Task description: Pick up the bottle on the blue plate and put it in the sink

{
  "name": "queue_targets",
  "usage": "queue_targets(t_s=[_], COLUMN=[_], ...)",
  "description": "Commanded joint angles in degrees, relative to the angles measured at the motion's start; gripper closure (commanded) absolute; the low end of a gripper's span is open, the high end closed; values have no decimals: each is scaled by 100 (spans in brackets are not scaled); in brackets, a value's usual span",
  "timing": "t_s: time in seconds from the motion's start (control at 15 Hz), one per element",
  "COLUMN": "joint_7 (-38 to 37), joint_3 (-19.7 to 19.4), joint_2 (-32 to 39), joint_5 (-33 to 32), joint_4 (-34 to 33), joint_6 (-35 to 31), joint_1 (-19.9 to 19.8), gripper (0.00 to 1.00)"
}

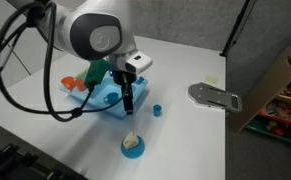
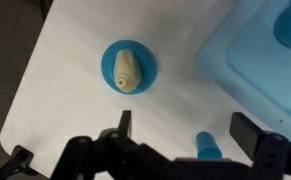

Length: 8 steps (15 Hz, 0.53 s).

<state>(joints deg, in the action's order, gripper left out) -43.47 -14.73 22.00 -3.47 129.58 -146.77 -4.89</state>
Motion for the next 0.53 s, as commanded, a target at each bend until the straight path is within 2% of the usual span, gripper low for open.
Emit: queue_targets(t_s=[0.0, 0.47], joint_7=[272, 333], joint_3=[-92, -338], joint_2=[-30, 498], joint_5=[151, 82], joint_4=[333, 474], joint_6=[-264, -826], joint_1=[-125, -99], gripper=[0, 0])
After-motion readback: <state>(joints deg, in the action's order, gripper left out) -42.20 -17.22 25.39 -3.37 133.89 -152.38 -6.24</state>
